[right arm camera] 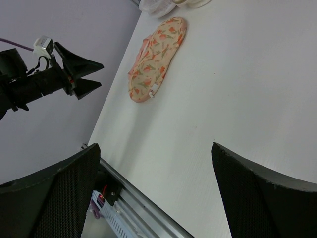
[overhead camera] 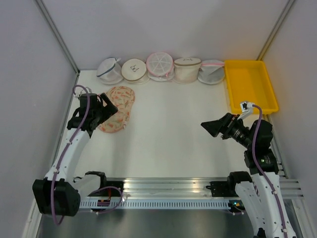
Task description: Unzip the laundry bag and remove the bra
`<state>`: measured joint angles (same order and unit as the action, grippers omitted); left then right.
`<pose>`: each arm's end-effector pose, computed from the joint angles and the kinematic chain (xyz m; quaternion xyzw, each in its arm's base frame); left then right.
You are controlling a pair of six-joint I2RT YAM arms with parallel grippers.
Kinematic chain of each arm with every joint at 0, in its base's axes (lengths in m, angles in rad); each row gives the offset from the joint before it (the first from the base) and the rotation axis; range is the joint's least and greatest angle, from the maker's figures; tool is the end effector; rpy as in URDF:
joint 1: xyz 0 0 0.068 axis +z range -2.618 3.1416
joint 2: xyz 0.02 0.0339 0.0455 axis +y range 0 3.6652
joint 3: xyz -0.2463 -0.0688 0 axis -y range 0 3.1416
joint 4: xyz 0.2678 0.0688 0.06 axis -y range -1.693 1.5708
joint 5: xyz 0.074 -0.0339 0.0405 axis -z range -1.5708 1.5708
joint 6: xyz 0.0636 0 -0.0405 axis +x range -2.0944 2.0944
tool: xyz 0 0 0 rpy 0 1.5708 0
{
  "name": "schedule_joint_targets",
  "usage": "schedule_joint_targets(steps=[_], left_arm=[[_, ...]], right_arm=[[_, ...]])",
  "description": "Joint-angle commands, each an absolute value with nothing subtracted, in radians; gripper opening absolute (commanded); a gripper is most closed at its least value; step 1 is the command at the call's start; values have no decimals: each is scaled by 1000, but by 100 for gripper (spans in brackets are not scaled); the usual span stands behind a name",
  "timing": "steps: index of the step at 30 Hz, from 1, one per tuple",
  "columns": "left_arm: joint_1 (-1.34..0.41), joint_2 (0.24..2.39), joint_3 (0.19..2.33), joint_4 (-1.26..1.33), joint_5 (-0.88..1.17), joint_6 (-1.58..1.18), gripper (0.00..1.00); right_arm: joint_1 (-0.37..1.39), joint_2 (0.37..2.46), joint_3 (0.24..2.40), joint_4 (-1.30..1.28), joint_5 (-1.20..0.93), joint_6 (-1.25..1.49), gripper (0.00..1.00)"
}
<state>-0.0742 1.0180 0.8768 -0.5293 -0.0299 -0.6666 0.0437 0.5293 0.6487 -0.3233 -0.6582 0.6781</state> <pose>0.2714 -0.0183 0.2593 -0.2690 0.8592 -0.1449 0.4104 0.1860 0.0471 0.3042 0.0350 0.7608 0.4455 0.4706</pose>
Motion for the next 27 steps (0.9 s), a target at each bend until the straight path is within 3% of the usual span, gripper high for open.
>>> schedule_joint_targets(steps=[1, 6, 8, 9, 10, 11, 13, 16, 24, 27], left_arm=[[-74, 1135, 1007, -499, -276, -585, 99], [-72, 1328, 1143, -495, -423, -543, 97], [-69, 1434, 1222, -494, -466, -509, 75], [-66, 1471, 1253, -495, -469, -497, 57], [-64, 1549, 1312, -505, -477, -486, 15], [-63, 1586, 1340, -514, -482, -489, 2], [-61, 1659, 1417, -532, -459, -497, 2], [-61, 1784, 1486, -535, -405, -523, 2], [-61, 2090, 1684, -624, -426, -529, 2], [-61, 2108, 1703, -641, -428, -540, 2]], right_arm=[[46, 508, 634, -327, -672, 681, 98], [44, 497, 620, -330, -680, 690, 98], [45, 494, 618, -330, -683, 693, 90], [46, 491, 617, -328, -690, 696, 86], [45, 489, 615, -330, -693, 696, 76], [46, 489, 615, -334, -692, 696, 74], [44, 485, 614, -344, -687, 698, 63], [45, 477, 607, -351, -686, 710, 54], [49, 472, 667, -471, -650, 654, 61], [57, 472, 667, -489, -635, 635, 62]])
